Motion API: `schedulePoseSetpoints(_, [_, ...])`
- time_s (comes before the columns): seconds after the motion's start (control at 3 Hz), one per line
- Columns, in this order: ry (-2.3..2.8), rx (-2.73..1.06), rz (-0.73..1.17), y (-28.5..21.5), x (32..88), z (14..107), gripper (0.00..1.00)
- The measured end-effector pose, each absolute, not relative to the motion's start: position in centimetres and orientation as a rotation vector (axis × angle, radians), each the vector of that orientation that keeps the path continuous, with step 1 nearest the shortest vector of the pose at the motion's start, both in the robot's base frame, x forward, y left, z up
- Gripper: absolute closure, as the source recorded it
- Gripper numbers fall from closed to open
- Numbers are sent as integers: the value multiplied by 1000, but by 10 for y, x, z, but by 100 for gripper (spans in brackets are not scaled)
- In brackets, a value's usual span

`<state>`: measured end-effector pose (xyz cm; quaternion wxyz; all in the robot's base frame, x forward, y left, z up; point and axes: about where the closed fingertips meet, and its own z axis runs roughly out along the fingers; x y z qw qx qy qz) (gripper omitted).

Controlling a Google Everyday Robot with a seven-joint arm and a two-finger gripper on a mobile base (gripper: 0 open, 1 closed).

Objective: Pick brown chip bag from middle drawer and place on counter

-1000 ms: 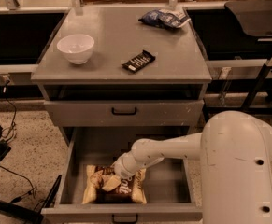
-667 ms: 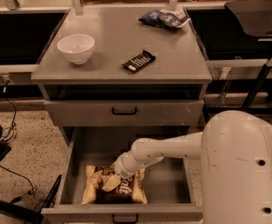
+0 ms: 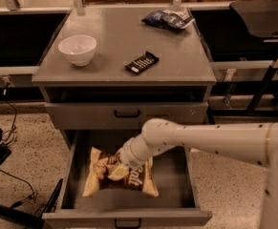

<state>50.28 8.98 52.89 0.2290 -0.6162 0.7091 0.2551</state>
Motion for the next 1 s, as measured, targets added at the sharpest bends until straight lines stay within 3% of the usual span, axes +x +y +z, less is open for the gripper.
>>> schedulePoseSetpoints(1.0, [1824, -1824, 353, 66, 555, 837, 100])
